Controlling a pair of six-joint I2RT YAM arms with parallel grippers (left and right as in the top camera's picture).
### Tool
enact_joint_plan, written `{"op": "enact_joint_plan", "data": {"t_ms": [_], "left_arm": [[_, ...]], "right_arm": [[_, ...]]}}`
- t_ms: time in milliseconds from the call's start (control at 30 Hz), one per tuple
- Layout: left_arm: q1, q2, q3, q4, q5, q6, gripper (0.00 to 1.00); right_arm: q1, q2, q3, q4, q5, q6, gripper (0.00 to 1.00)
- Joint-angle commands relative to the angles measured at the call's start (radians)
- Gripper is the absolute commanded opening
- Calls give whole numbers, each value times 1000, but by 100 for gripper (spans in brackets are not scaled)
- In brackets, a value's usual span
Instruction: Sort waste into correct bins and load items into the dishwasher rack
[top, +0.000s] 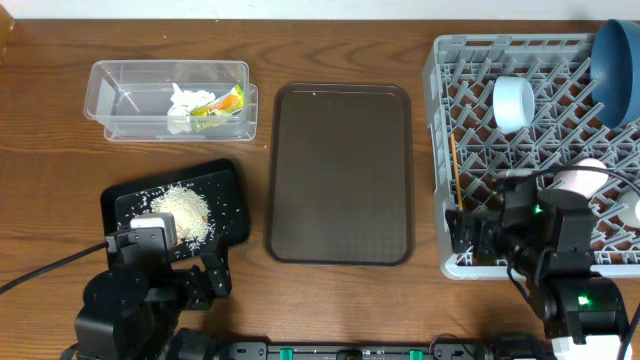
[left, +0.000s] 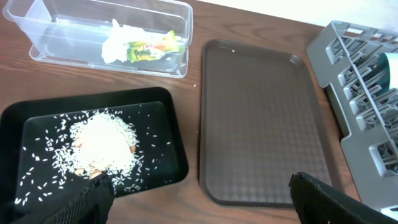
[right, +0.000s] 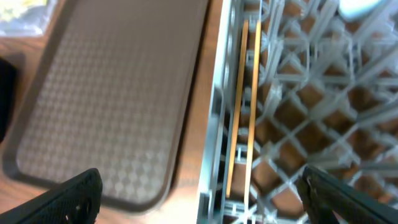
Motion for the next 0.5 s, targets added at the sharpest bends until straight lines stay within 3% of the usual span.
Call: {"op": "enact_joint_plan", "data": {"t_ms": [0, 467], "left_arm": [[3, -3, -12, -4, -12, -5, 94], [3, -3, -12, -4, -12, -5, 94]], "right_arm": [[-9, -4, -10, -39, 4, 11, 99], [-9, -3, -10, -98, 4, 11, 99]]}}
